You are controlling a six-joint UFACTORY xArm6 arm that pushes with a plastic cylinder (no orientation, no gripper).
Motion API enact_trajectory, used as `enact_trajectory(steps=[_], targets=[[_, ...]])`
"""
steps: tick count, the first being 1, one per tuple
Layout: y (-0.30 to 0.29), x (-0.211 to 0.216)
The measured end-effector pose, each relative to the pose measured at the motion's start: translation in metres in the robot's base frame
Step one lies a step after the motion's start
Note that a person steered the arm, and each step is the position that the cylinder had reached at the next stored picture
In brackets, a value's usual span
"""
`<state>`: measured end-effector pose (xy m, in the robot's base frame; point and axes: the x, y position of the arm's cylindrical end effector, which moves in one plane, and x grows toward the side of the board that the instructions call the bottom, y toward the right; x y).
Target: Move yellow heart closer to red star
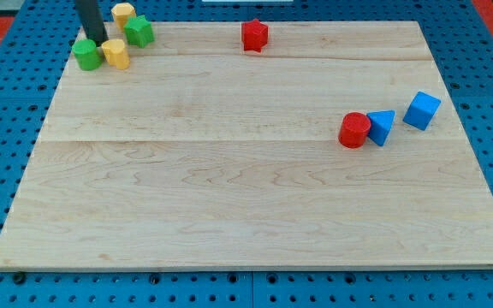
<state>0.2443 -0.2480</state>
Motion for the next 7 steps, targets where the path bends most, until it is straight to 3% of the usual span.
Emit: enact_trajectory(steps=[1, 3, 5, 6, 7], targets=[[0.053, 0.032], [0.254, 0.043], [0.121, 0.042], [0.171, 0.091], [0.276, 0.084]])
